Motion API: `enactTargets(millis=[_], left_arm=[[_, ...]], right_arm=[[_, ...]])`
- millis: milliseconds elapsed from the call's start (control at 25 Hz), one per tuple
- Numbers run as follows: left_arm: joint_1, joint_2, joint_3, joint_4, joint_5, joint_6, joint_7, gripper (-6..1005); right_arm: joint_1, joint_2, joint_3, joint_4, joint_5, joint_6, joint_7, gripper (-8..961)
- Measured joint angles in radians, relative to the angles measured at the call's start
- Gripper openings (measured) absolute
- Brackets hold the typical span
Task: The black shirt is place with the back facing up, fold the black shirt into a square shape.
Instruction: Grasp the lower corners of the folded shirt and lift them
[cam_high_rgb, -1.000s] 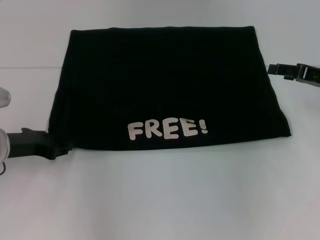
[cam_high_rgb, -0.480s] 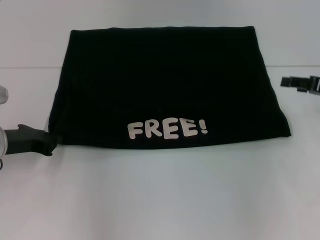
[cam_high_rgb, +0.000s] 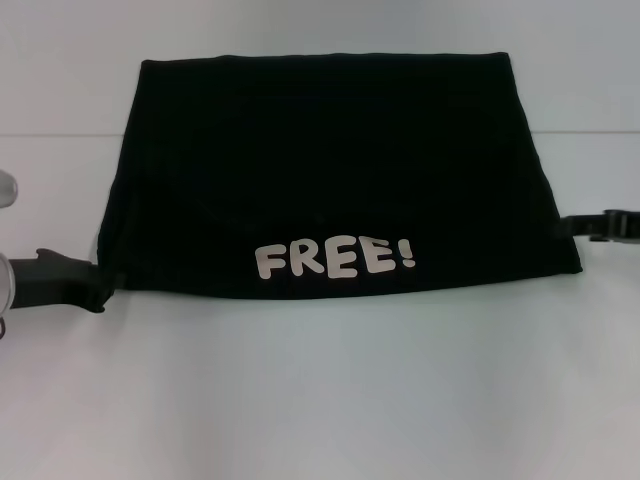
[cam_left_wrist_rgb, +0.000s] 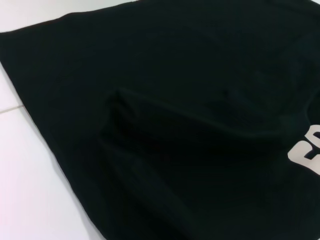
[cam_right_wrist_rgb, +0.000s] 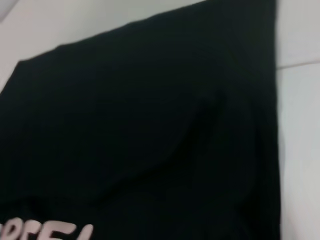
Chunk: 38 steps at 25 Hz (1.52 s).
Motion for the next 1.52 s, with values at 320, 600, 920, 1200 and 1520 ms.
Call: enactTargets(millis=[320,600,920,1200,1520], left_arm=[[-0.004,0.000,0.000,-0.002,0.000,-0.004,0.000,7],[-0.007,0.003,-0.001,-0.011,-0.001,-0.008,0.000,7],[-0.012,0.003,-0.002,-0.015,-0.005,-0.010,0.000,8],[-0.012,0.003,-0.002,-0.023,-0.006,-0.019,0.000,8],[-0.005,0.003,-0.002,-0.011,-0.007,0.003,-0.020,8]], right_arm=[[0.035,0.036,-0.103,0.060,-0.003,0.144,0.006,712],[0.037,0.036,-0.107,0.064,-0.003,0.150,0.007,701],[0.035,0.034,-0.131,0.065,-0.002,0.122,0.003,627],[0.028,0.029,-0.123,0.054,0.006,0.082,-0.004,332],[-0.005,0.008,-0.119,0.051,0.042,-0.003,-0.061,89]])
